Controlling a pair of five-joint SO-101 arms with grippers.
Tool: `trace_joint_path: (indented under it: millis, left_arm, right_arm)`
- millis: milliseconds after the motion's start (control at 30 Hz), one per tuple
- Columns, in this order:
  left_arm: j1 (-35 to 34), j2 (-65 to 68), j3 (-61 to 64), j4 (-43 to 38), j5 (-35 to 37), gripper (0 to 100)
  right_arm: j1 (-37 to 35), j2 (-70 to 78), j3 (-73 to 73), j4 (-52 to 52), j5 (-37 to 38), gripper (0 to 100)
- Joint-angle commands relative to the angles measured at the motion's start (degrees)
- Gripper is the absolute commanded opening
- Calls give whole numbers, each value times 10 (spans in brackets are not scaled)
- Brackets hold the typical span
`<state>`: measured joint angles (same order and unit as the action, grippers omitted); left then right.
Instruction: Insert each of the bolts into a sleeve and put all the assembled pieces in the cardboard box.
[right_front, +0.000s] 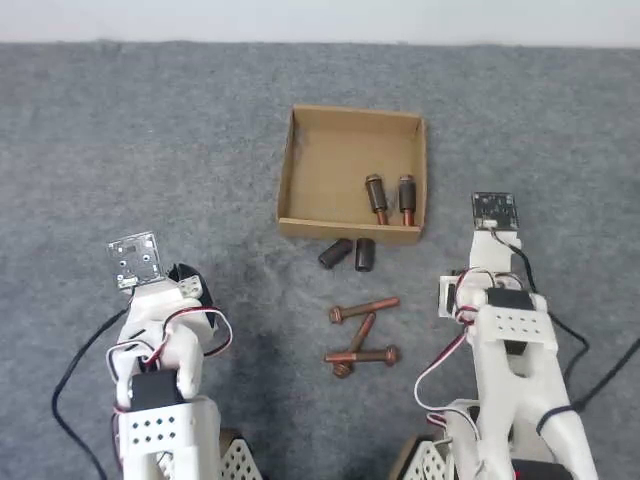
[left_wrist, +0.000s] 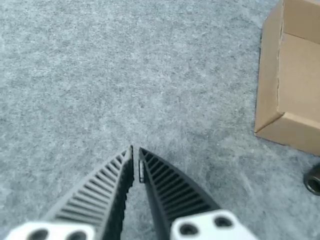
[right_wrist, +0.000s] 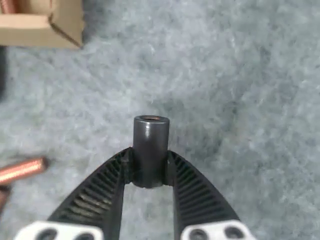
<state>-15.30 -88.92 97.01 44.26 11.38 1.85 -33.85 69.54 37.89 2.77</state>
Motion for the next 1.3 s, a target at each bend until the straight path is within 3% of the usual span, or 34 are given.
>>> trace_joint_path:
  millis: [0, 100, 433, 667, 933, 1167, 1267]
  left_arm:
    - [0, -8, -11, -16, -2, 11]
    - [-3, -4, -32, -1, 28, 11]
    - [82, 9, -253, 212, 40, 11]
    - [122, 191, -425, 295, 42, 11]
    - [216, 400, -523, 309, 43, 11]
    - [358, 524, -547, 305, 46, 12]
    - [418, 564, -555, 282, 98, 13]
  right_arm:
    - [19, -25, 13, -60, -6, 6]
    - [18, -29, 20, -68, -6, 6]
    - [29, -30, 22, -66, 12, 6]
    - [28, -30, 23, -66, 18, 6]
    - [28, -27, 23, -71, 18, 6]
    - [28, -26, 21, -72, 18, 6]
    - [28, -26, 21, -72, 18, 6]
